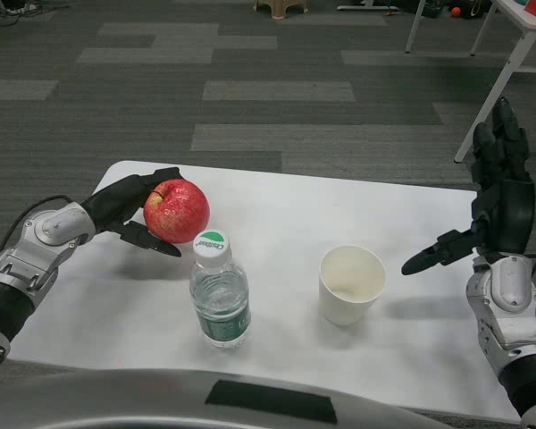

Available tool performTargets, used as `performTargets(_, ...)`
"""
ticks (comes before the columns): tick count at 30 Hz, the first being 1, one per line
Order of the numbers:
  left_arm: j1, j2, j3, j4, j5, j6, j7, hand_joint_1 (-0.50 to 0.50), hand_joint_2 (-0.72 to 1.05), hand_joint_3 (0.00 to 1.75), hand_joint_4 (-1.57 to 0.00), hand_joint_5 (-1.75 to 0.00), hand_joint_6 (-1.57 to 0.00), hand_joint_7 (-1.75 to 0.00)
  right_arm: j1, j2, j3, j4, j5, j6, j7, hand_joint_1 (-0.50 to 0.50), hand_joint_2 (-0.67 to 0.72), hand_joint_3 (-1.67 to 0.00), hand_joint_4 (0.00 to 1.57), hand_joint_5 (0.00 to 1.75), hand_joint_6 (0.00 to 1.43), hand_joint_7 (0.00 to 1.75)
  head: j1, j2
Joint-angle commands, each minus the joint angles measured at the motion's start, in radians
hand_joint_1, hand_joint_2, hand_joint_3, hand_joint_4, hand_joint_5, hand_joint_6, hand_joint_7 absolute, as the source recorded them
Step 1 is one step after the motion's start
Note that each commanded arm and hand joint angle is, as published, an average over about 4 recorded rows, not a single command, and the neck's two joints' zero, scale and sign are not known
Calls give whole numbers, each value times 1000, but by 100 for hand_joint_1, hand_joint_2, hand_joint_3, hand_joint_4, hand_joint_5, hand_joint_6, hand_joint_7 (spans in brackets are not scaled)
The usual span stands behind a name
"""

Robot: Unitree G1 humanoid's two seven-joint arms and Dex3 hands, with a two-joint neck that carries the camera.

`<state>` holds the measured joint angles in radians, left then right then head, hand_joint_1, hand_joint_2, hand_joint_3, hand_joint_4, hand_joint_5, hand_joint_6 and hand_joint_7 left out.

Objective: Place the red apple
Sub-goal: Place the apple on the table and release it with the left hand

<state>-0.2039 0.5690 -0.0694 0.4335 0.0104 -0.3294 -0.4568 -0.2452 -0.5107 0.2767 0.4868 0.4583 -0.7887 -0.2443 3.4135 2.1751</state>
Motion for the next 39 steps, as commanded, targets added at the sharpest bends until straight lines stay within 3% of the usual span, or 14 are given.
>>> performTargets(1, 39, 15, 23, 10, 30, -28, -13, -43, 105, 9, -30, -144, -134, -168, 1, 4, 10, 17, 6, 2, 2, -42, 72, 0, 0, 0, 0, 0, 12, -3)
performTargets(9, 54, 12, 59, 13, 100, -55, -14, -43, 105, 9, -25, -144, -133, -168, 1, 6, 19, 27, 6, 2, 2, -42, 72, 0, 0, 0, 0, 0, 30, 2)
performTargets(20, 57, 13, 152, -22, 358, -76, -8, -41, 105, 9, -13, -144, -126, -168, 1, 8, 20, 29, 6, 2, 2, -42, 72, 0, 0, 0, 0, 0, 49, 21)
performTargets(28, 71, 9, 181, -117, 484, 48, -10, -39, 105, 9, -7, -144, -123, -168, 1, 7, 21, 33, 6, 2, 2, -42, 72, 0, 0, 0, 0, 0, 65, 33)
performTargets(34, 74, 10, 178, -149, 515, 110, -13, -39, 105, 15, -6, -149, -122, -168, 1, 6, 22, 35, 6, 2, 2, -42, 72, 0, 0, 0, 0, 0, 76, 36)
performTargets(39, 77, 9, 178, -167, 513, 145, -13, -39, 105, 17, 0, -144, -103, -164, 1, 5, 22, 36, 6, 2, 2, -42, 72, 0, 0, 0, 0, 0, 80, 36)
